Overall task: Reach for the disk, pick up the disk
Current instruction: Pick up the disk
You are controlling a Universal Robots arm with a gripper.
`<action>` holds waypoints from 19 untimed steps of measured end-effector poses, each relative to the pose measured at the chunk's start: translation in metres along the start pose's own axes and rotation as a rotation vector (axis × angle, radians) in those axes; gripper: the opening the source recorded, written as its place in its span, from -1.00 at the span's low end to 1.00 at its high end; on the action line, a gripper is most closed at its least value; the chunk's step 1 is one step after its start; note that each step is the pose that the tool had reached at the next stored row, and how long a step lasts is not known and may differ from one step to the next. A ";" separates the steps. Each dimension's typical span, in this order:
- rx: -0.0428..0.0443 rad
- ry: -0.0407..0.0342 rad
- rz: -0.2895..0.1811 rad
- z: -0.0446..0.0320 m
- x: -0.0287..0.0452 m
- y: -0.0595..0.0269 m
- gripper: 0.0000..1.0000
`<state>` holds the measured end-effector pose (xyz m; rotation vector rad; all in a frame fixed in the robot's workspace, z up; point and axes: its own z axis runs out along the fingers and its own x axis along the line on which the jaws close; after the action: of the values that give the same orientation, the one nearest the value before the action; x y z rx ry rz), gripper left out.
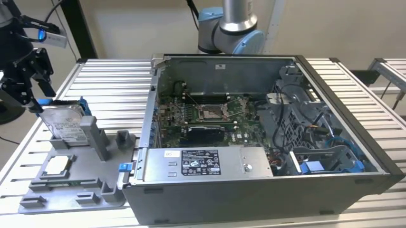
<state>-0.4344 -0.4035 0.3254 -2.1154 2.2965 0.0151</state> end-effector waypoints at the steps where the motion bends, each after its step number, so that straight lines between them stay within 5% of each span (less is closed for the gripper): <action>1: 0.0018 -0.0001 0.000 0.0015 -0.0004 0.0001 1.00; 10: 0.0072 -0.0006 0.000 0.0176 -0.0099 0.0010 1.00; 19: 0.0062 -0.0004 0.000 0.0339 -0.0100 0.0016 1.00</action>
<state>-0.4349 -0.3928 0.2917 -2.1124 2.2931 0.0084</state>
